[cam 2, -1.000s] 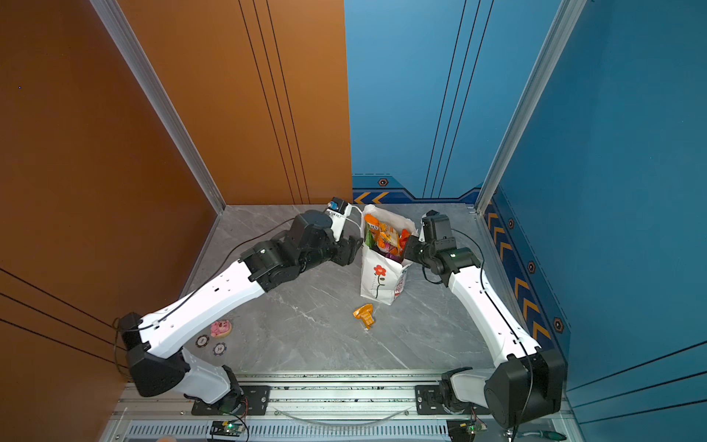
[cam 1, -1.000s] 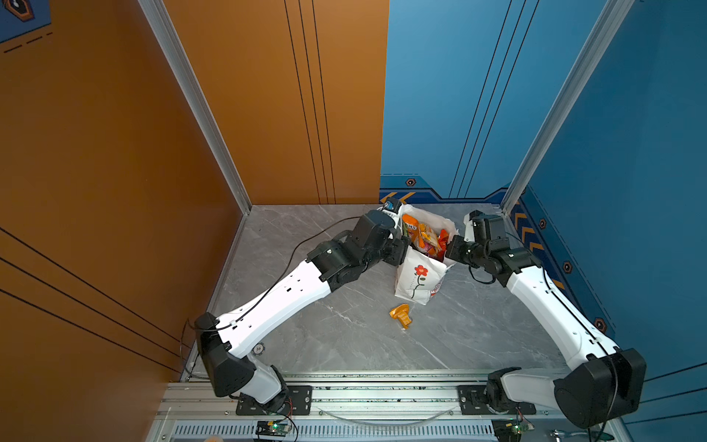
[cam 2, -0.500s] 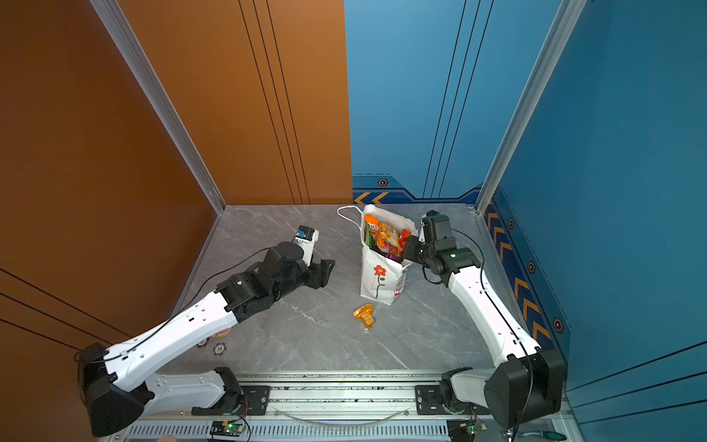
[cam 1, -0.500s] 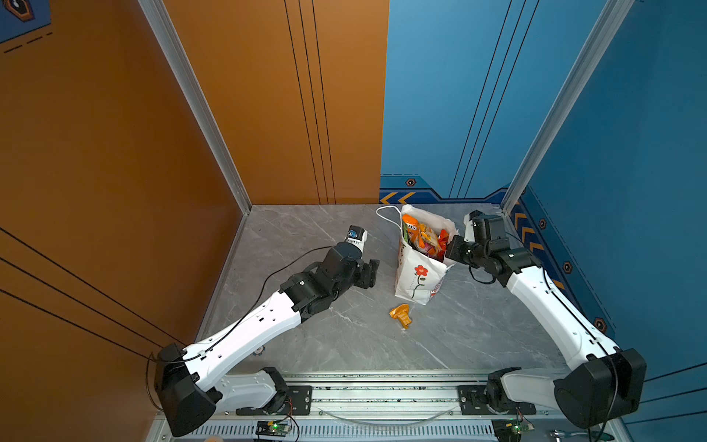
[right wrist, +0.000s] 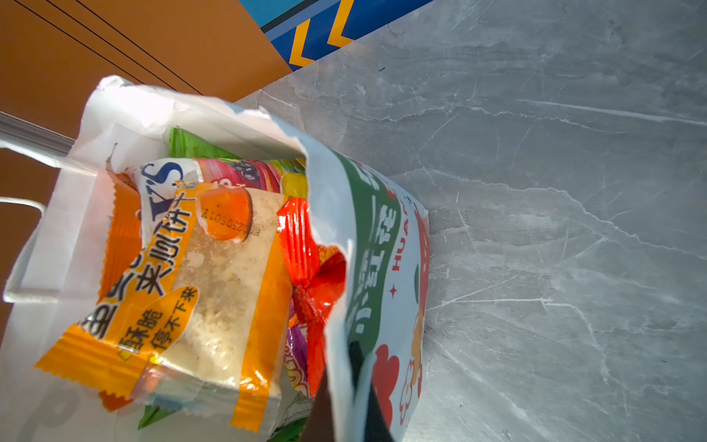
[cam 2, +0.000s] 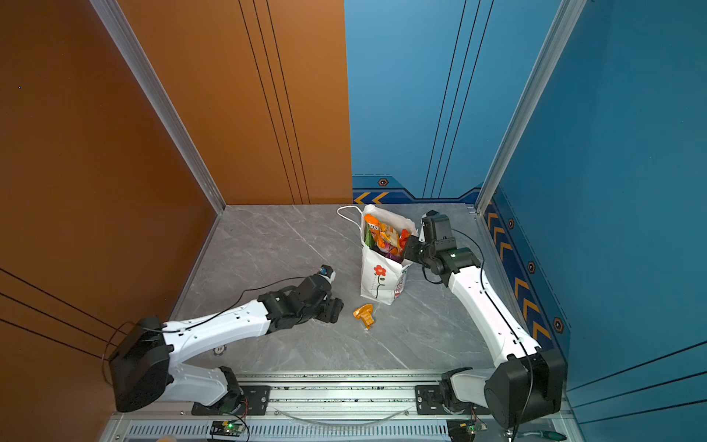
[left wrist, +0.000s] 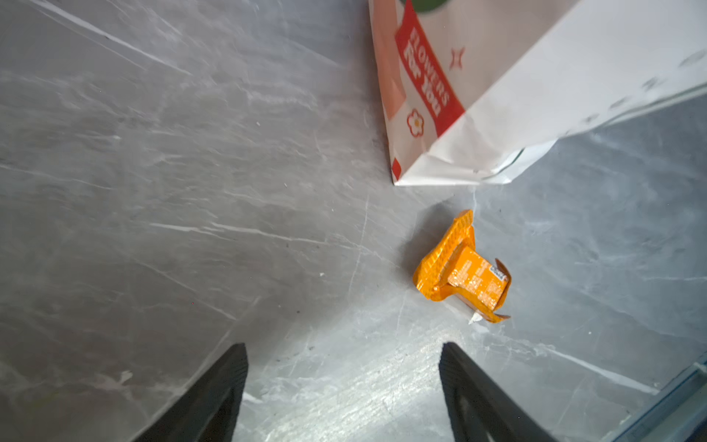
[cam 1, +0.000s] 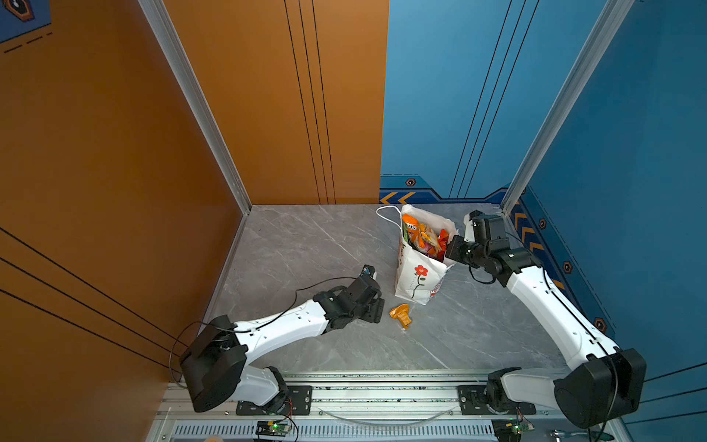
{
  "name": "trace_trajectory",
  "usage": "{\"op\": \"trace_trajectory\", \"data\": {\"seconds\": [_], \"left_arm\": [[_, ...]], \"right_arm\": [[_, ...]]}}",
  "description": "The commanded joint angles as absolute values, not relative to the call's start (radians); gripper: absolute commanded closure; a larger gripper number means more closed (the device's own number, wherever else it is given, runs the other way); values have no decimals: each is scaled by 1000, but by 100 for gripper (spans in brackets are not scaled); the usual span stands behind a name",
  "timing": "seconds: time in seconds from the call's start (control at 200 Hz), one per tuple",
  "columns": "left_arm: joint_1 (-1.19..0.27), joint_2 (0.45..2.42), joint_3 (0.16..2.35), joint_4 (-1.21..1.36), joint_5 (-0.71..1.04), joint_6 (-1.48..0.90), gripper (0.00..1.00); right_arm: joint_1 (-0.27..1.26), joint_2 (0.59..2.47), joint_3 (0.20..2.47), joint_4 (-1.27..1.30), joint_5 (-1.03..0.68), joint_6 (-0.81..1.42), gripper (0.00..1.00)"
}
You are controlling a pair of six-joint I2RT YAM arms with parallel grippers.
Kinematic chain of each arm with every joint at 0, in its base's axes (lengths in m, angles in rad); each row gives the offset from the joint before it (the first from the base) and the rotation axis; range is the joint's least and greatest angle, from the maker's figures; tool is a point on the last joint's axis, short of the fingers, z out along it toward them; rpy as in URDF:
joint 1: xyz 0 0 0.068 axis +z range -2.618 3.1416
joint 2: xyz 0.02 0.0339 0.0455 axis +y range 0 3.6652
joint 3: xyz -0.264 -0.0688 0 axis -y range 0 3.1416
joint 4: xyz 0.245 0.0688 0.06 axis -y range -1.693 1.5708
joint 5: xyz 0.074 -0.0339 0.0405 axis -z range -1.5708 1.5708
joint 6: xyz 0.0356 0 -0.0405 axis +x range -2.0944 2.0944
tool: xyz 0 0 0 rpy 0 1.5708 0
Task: Place the snacks into the paper bag
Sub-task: 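Raise the left gripper and move it down to the small orange pack, then close the left gripper on the small orange pack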
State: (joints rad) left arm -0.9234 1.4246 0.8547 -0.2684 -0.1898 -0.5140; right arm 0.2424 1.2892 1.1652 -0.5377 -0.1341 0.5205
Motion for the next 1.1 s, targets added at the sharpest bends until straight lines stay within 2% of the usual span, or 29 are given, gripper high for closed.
{"op": "trace_trajectory", "data": {"seconds": [0.0, 0.425, 0.526, 0.551, 0.641, 0.921, 1.096], "left_arm": [[-961, 1499, 899, -230, -173, -524, 19], [-1046, 1733, 1078, -247, -158, -476, 17], [-1062, 1764, 1107, -254, -162, -456, 15], [-1068, 1772, 1115, -260, -166, -453, 10], [-1084, 1805, 1147, -283, -179, -433, 8], [-1112, 1918, 1232, -376, -248, -403, 7], [-1124, 1969, 1269, -423, -284, -401, 11]], "right_arm": [[252, 1294, 1154, -608, -146, 501, 95], [254, 1286, 1144, -614, -147, 500, 94], [256, 1286, 1142, -612, -148, 500, 94], [256, 1286, 1141, -613, -148, 500, 94], [256, 1286, 1139, -612, -148, 502, 94], [259, 1284, 1134, -611, -148, 502, 94], [259, 1286, 1134, -611, -147, 502, 94]]}}
